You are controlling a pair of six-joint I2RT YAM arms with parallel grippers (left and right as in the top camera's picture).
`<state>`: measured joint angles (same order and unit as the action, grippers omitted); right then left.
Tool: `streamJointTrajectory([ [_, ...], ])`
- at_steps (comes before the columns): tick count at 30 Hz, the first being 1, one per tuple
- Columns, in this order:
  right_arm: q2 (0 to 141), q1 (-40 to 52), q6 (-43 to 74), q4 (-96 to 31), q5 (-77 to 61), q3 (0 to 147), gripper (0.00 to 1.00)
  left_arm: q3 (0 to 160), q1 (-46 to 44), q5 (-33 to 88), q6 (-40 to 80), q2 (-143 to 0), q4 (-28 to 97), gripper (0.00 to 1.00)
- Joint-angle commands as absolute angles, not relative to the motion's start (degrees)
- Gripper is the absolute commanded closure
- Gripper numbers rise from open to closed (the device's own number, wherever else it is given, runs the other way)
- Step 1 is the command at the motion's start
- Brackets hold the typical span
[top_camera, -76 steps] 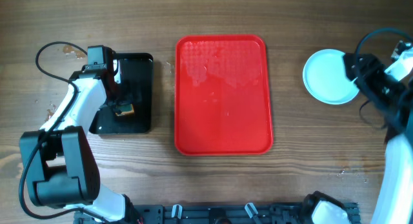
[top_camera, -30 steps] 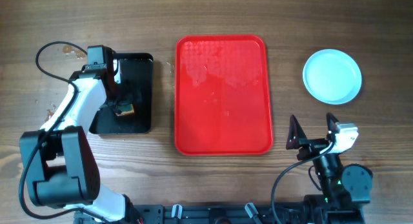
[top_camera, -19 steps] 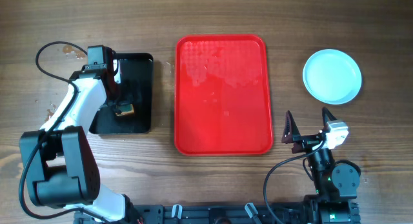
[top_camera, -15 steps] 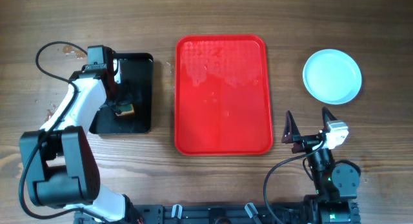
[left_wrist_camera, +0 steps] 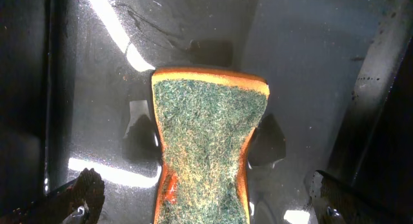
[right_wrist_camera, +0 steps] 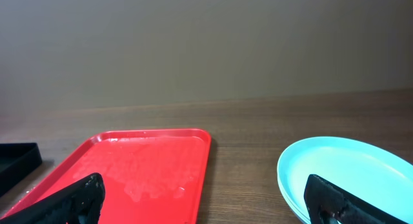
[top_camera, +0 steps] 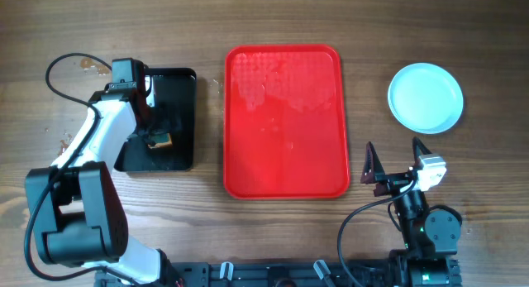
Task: Clean dirty plates on tray and stack at the side
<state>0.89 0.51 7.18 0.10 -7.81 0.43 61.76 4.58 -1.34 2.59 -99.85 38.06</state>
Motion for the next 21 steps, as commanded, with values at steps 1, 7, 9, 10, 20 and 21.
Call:
streamJointTrajectory([
  [1, 0.64, 0.80, 6.15, 0.58, -7.03, 0.30, 0.00, 61.34, 3.81, -0.64, 1.74, -95.74, 37.95, 0.00],
  [7, 0.64, 0.80, 6.15, 0.58, -7.03, 0.30, 0.00, 61.06, -1.48, -3.53, 1.72, -80.14, 39.07, 0.00],
  [9, 0.64, 0.80, 6.15, 0.58, -7.03, 0.30, 0.00, 61.06, -2.70, -3.46, 1.72, -71.94, 39.68, 0.00],
  [10, 0.64, 0.80, 6.15, 0.58, -7.03, 0.30, 0.00, 61.06, -2.79, -3.49, 1.72, -68.90, 39.88, 0.00],
  [20, 0.64, 0.80, 6.17, 0.58, -7.03, 0.30, 0.00, 60.51, -1.10, -1.98, 1.96, -40.01, 41.78, 0.00],
  [21, 0.64, 0.80, 6.15, 0.58, -7.03, 0.30, 0.00, 59.86, -1.08, -1.98, 1.96, -38.28, 41.71, 0.00],
])
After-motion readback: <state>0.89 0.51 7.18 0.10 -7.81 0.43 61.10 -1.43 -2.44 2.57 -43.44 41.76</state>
